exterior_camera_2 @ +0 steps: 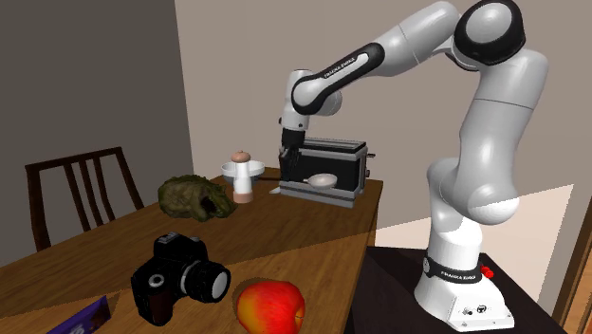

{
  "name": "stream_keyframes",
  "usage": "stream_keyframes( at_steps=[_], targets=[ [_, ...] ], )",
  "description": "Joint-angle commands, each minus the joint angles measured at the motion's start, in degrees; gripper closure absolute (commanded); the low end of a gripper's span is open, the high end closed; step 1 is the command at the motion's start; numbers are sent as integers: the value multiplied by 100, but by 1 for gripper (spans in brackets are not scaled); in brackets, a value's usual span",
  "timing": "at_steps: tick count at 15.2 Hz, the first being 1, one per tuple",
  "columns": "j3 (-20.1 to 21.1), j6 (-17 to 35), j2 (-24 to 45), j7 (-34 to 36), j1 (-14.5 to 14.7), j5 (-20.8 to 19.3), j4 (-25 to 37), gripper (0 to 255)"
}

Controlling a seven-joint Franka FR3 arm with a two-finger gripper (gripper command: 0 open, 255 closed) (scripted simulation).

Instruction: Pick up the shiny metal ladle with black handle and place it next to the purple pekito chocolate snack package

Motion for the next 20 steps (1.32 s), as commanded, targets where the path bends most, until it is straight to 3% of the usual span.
stream_keyframes(
  at_steps=[1, 3, 11, 20],
  targets=[
    [22, -159, -80, 42, -10, -40, 85, 255],
    [39, -295, -131, 71, -14, -64, 173, 255],
    [653, -183, 438, 1015, 487, 193, 650, 255],
    [1200, -234, 1402, 1964, 997, 405, 1692, 255]
  ],
)
